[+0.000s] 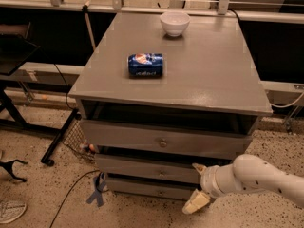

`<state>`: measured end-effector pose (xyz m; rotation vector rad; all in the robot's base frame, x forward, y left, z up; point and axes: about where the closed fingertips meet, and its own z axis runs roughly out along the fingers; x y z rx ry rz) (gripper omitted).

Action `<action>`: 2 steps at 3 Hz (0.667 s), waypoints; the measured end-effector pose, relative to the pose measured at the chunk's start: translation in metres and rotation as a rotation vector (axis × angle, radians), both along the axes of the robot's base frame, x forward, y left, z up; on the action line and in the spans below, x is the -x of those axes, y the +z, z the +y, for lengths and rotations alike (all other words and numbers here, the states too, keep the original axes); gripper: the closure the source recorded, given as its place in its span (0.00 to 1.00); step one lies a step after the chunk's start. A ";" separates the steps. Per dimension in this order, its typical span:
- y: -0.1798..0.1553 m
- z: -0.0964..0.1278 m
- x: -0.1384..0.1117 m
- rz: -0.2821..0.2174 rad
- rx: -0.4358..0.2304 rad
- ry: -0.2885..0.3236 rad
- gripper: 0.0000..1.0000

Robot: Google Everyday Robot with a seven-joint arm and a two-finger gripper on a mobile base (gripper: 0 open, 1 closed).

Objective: Open middle drawer

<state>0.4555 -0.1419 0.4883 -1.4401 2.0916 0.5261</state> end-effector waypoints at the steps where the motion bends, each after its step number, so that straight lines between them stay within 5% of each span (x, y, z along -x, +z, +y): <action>1: -0.004 0.001 -0.016 -0.029 0.032 0.029 0.00; 2: -0.019 0.000 -0.038 -0.041 0.030 0.058 0.00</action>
Offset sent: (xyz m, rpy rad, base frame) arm 0.0788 -0.0066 -0.0374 -0.0176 -0.0670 0.0789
